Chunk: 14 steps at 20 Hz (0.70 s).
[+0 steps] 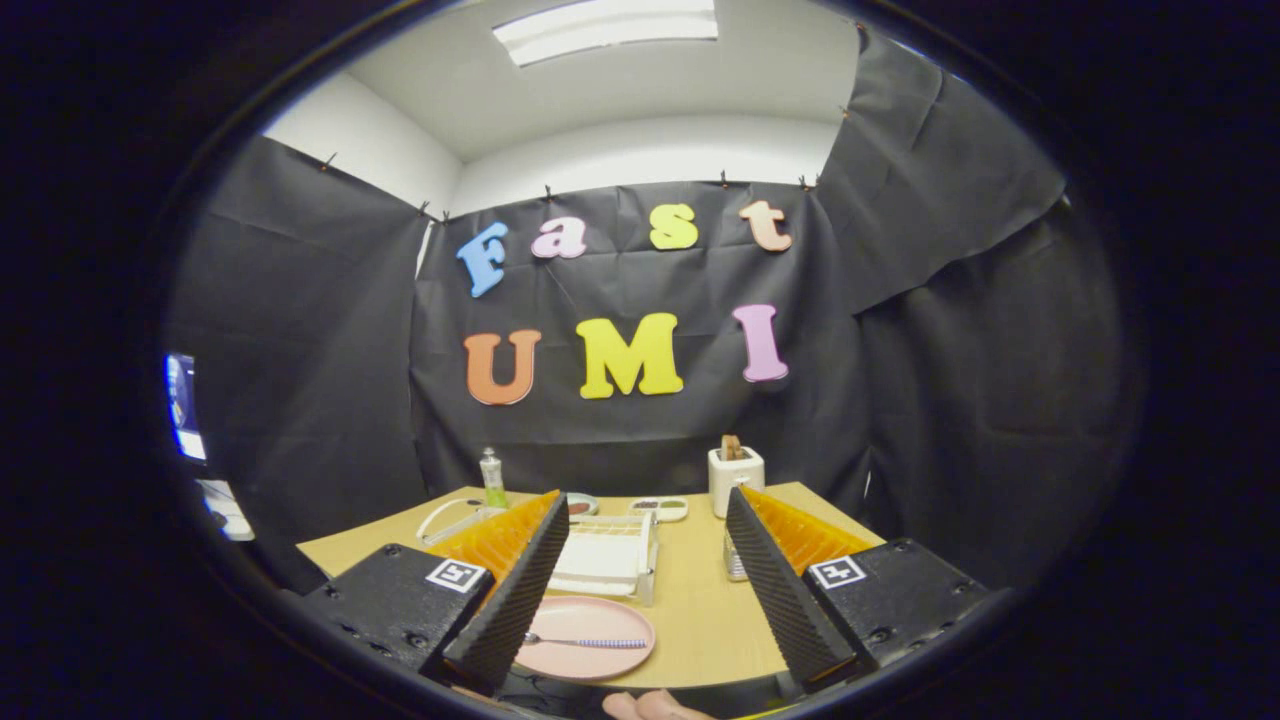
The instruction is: Take the plate from the dish rack, then take the spoon from the basket and place it into the plate.
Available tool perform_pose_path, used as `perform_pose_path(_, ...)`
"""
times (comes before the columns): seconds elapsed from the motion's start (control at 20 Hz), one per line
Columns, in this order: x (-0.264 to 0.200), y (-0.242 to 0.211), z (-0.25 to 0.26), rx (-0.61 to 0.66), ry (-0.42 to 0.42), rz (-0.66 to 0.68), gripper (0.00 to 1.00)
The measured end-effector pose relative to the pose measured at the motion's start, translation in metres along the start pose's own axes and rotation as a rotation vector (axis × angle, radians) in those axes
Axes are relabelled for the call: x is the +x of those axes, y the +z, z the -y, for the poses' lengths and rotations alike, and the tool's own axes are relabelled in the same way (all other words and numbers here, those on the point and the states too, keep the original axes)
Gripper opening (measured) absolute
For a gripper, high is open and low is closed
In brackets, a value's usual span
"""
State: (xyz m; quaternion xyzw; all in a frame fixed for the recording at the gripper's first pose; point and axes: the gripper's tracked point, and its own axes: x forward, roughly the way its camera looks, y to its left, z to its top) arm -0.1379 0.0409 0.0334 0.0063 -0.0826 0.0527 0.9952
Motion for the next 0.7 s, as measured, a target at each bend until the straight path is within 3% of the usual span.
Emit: perform_pose_path(0.7, -0.0002, -0.0103, -0.0018, -0.021, 0.007, -0.028, 1.00)
